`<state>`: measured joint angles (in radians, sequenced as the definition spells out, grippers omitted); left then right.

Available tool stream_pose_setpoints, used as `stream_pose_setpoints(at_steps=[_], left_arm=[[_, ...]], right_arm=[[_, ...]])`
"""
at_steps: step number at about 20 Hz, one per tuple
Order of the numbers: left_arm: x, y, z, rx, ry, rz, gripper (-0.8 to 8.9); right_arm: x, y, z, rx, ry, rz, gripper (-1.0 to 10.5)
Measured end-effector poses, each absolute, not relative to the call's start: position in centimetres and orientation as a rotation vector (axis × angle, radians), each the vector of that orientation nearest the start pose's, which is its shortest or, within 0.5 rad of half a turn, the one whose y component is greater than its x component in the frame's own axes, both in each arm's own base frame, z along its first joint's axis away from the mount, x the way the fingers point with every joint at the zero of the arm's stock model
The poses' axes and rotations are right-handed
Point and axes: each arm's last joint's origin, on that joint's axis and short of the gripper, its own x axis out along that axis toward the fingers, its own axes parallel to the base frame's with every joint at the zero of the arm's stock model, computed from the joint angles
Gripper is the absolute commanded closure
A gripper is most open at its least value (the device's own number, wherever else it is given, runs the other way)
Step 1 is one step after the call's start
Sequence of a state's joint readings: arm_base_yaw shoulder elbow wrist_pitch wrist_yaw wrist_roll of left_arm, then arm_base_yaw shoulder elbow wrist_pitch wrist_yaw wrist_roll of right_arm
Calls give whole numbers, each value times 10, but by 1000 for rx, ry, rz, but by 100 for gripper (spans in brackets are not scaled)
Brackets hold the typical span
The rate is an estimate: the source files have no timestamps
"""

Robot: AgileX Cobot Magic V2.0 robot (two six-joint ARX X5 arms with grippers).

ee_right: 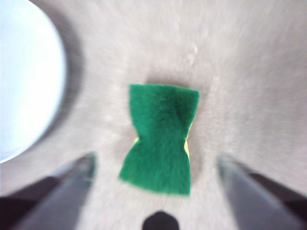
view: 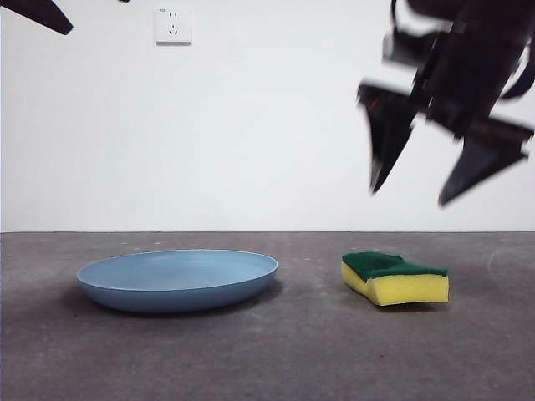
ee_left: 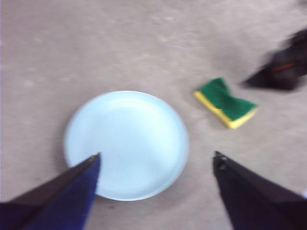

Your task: Pick up the plate,pick up the cloth,clean the plate with the cloth

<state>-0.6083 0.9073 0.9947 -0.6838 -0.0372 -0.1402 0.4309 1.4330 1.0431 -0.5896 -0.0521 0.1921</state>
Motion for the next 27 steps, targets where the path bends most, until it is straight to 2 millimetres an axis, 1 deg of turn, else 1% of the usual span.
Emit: stream_pose_setpoints(at_steps=[1, 2, 5, 8, 11, 13, 14, 15, 18, 21, 22, 24, 27], left_arm=[[145, -100, 338, 76, 604, -503, 776], [145, -100, 338, 90, 600, -508, 825], [146, -100, 339, 121, 579, -520, 821], [145, -100, 344, 133, 523, -532, 821], [140, -96, 359, 114, 384, -510, 822], [138, -94, 364, 88, 287, -508, 822], [138, -94, 359, 80, 258, -508, 822], [139, -94, 350, 78, 248, -507, 822], [145, -98, 307, 92, 269, -492, 822], [146, -98, 281, 90, 259, -483, 822], [146, -98, 275, 85, 246, -483, 822], [146, -98, 271, 82, 240, -483, 816], [146, -98, 272, 74, 236, -484, 817]], right_arm=[[252, 118, 259, -15, 974, 359, 938], [245, 114, 269, -18, 941, 369, 951], [221, 103, 303, -24, 797, 407, 952], [197, 93, 330, -62, 651, 448, 955], [179, 84, 350, -61, 522, 464, 955], [172, 83, 357, -60, 419, 481, 955], [170, 83, 356, -60, 384, 490, 955], [168, 84, 351, -63, 363, 501, 955], [166, 91, 323, -79, 335, 541, 956], [163, 97, 299, -89, 316, 576, 955], [162, 98, 292, -90, 314, 585, 954], [162, 100, 282, -101, 347, 594, 947], [166, 102, 278, -106, 368, 591, 946]])
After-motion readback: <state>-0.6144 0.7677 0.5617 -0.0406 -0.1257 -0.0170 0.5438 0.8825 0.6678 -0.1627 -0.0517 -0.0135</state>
